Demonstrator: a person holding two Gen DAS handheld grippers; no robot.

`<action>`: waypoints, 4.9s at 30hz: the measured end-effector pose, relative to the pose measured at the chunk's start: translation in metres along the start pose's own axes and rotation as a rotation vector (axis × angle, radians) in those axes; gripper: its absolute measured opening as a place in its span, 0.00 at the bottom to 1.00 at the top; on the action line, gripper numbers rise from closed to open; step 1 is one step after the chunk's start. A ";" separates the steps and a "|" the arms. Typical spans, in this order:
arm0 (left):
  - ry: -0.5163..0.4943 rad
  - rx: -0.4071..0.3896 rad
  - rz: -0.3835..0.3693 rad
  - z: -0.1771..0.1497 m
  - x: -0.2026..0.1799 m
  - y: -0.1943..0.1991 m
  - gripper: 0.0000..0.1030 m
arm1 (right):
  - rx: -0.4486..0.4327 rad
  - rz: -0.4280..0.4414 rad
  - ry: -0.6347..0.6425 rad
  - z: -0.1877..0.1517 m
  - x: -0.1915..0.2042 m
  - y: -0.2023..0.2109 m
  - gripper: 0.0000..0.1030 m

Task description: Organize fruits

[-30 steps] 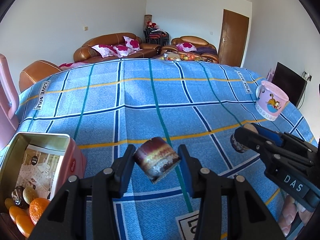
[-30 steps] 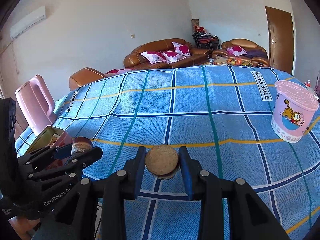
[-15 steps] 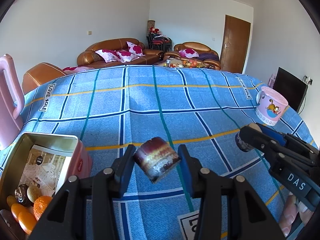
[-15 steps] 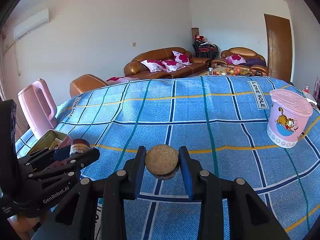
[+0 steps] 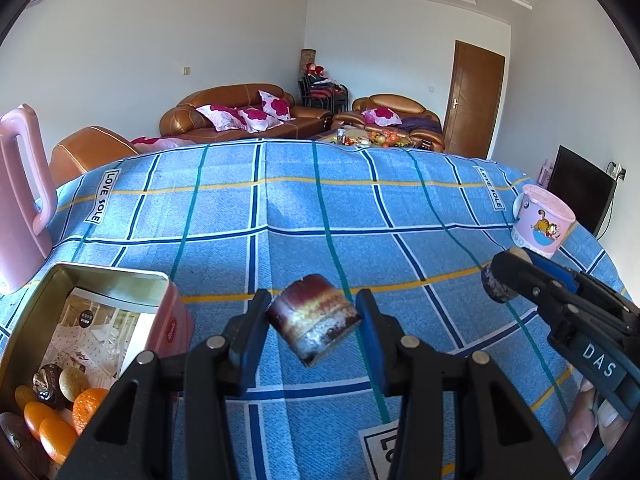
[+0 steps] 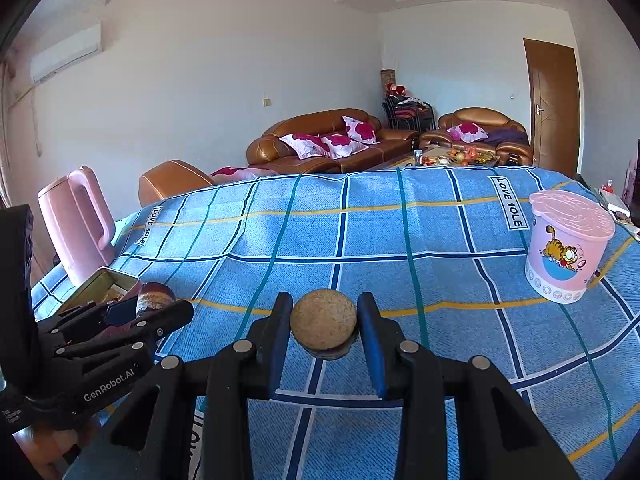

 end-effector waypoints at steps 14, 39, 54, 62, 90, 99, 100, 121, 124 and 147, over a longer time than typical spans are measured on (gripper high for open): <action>-0.010 -0.041 0.020 -0.001 0.000 0.009 0.44 | -0.041 -0.008 -0.008 0.000 -0.001 0.009 0.34; -0.029 -0.110 0.056 -0.002 -0.003 0.025 0.44 | -0.131 -0.045 0.046 0.002 0.009 0.027 0.34; -0.067 -0.170 0.084 -0.003 -0.008 0.038 0.44 | -0.164 -0.044 0.064 -0.001 0.013 0.038 0.35; -0.085 -0.193 0.092 -0.006 -0.010 0.046 0.44 | -0.191 -0.048 0.104 -0.004 0.024 0.047 0.35; -0.050 -0.199 0.058 -0.021 0.005 0.073 0.44 | 0.140 -0.032 0.149 -0.045 0.035 0.044 0.49; -0.049 -0.208 0.050 -0.022 0.012 0.082 0.44 | 0.288 -0.039 0.152 -0.061 0.036 0.026 0.48; -0.048 -0.208 0.050 -0.023 0.013 0.083 0.44 | 0.300 -0.041 0.159 -0.062 0.037 0.024 0.42; -0.030 -0.168 0.194 -0.021 0.098 0.112 0.44 | 0.067 0.174 0.260 -0.008 0.154 0.040 0.33; 0.004 -0.150 0.221 -0.020 0.120 0.111 0.44 | 0.049 0.211 0.279 -0.002 0.177 0.035 0.33; 0.042 -0.015 0.277 -0.035 0.164 0.085 0.44 | 0.108 0.290 0.310 -0.018 0.234 -0.015 0.34</action>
Point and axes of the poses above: each gripper's, at about its wrist camera, not at the fingertips, and y roughly against the way its jaws point, x to its left, z to its top, the point moved 3 cm from there along -y, roughly the way its jaws point, and after that the axes turned 1 degree about -z, right-handed, at the moved point
